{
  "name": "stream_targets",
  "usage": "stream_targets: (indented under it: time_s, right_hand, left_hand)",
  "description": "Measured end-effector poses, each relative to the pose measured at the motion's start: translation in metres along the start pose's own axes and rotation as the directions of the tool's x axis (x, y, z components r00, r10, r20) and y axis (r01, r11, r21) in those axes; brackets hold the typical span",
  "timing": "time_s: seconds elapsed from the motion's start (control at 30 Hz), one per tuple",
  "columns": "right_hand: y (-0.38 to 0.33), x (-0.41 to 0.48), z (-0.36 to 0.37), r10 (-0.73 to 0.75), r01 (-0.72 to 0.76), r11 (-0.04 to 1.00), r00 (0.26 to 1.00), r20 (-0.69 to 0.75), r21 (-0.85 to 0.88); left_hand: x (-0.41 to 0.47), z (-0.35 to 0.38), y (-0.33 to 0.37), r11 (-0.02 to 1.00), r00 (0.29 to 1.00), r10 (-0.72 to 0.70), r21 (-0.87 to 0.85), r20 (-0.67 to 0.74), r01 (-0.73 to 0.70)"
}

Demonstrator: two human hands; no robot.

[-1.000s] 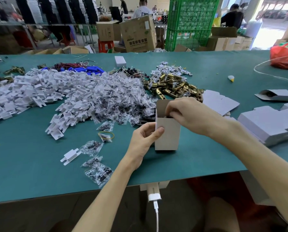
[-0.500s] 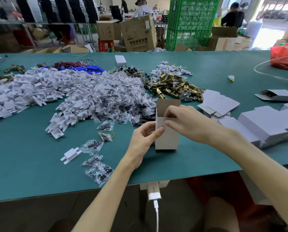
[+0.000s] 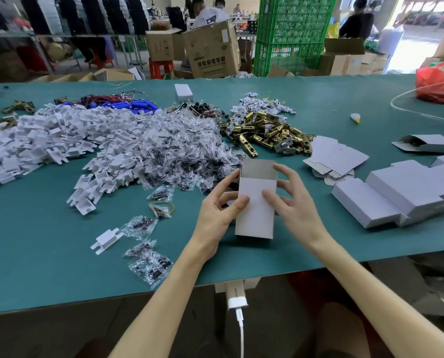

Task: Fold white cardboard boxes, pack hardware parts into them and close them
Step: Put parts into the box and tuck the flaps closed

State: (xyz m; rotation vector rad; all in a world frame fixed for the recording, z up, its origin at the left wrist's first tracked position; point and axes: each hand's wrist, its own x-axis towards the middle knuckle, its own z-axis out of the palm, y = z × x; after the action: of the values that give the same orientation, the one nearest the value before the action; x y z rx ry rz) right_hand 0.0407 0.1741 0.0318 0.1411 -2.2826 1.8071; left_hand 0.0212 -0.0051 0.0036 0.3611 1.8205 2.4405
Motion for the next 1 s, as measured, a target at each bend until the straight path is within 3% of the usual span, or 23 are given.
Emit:
stream_targets:
  time_s: [0.1,0.37,0.63,1.0]
  right_hand:
    - [0.007,0.001,0.008,0.063,-0.049,0.985,0.995,-0.081,0.163]
    - [0.023,-0.002,0.02,0.12,-0.065,0.946,0.981,-0.154,0.319]
    - [0.025,-0.002,0.018,0.13,-0.081,0.934,0.984,-0.12,0.349]
    - [0.03,-0.001,0.017,0.119,-0.095,0.963,0.989,-0.082,0.253]
  left_hand:
    - [0.0,0.0,0.0,1.0,1.0,0.002,0.023,-0.01,-0.002]
    - [0.002,-0.001,-0.004,0.996,0.999,-0.016,0.085,-0.042,0.019]
    - [0.003,-0.003,-0.006,0.993,0.997,-0.024,0.115,-0.07,0.032]
    - [0.003,-0.001,-0.008,0.985,0.989,-0.02,0.166,-0.148,0.044]
